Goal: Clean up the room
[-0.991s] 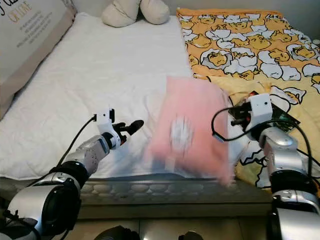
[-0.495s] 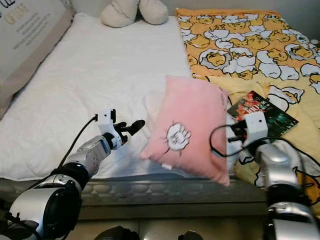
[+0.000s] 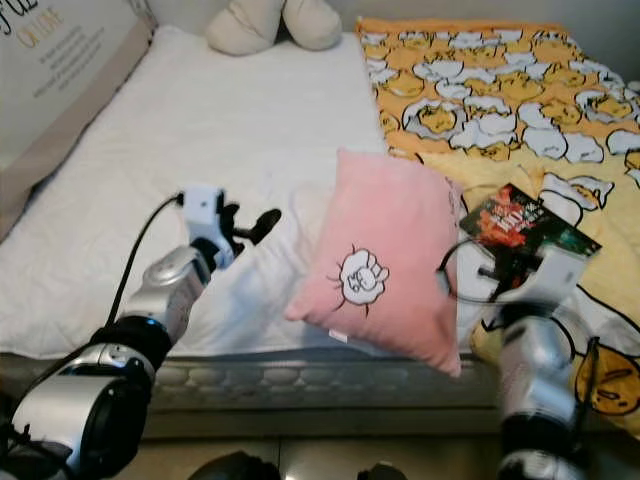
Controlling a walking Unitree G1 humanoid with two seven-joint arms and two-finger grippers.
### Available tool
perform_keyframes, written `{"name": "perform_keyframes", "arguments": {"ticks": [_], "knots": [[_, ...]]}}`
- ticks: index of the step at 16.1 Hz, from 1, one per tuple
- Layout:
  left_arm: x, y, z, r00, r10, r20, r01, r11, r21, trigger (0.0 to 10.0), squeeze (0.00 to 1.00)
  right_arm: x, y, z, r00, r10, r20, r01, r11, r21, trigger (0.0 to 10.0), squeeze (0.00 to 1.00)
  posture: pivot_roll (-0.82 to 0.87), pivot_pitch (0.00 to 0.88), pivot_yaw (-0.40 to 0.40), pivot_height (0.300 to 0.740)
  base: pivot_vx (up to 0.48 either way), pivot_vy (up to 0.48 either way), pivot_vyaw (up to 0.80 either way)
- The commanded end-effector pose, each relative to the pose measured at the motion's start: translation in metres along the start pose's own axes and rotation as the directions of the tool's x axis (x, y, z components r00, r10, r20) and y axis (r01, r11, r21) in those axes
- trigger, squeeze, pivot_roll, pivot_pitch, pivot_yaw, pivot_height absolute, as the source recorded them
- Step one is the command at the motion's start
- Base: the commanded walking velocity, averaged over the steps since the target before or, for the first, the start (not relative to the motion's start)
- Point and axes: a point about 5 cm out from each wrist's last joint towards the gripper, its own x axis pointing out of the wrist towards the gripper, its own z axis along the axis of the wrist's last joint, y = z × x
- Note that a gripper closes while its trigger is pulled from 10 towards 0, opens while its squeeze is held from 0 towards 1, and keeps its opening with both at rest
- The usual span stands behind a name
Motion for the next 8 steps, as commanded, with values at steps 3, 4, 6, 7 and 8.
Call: {"name": "perform_keyframes", "arguments": {"ticks": [3, 4, 6, 7, 8], "knots": [[0.003, -0.013, -0.005, 0.999, -0.035, -0.013, 0.034, 0.998, -0.058, 10.0, 1.0, -0.003, 0.003, -0.011, 0.999, -0.012, -0.038, 0.018, 0.989, 0.144, 10.0, 0.0, -0.16, 0.0, 0.08, 0.706, 0.0, 0.0, 0.0], [0.003, -0.015, -0.013, 0.998, -0.041, -0.048, 0.035, 0.991, -0.129, 10.0, 1.0, -0.004, 0.001, -0.016, 0.997, -0.008, -0.074, 0.023, 0.978, 0.206, 10.0, 0.0, -0.16, 0.0, 0.079, 0.706, 0.0, 0.0, 0.0], [0.0, -0.016, -0.029, 0.99, -0.049, -0.129, 0.009, 0.956, -0.293, 10.0, 1.0, 0.001, -0.001, -0.017, 0.994, 0.013, -0.107, 0.016, 0.966, 0.258, 10.0, 0.0, -0.17, 0.0, 0.083, 0.706, 0.0, 0.0, 0.0], [-0.001, -0.016, -0.032, 0.989, -0.048, -0.143, -0.001, 0.945, -0.326, 10.0, 1.0, 0.003, 0.0, -0.014, 0.994, 0.027, -0.105, 0.002, 0.965, 0.263, 10.0, 0.0, -0.17, 0.0, 0.083, 0.706, 0.0, 0.0, 0.0], [-0.001, -0.015, -0.034, 0.987, -0.042, -0.153, -0.016, 0.933, -0.359, 10.0, 0.0, 0.006, 0.001, -0.011, 0.993, 0.051, -0.11, -0.02, 0.963, 0.269, 10.0, 0.0, -0.17, 0.0, 0.085, 0.706, 0.0, 0.0, 0.0]]}}
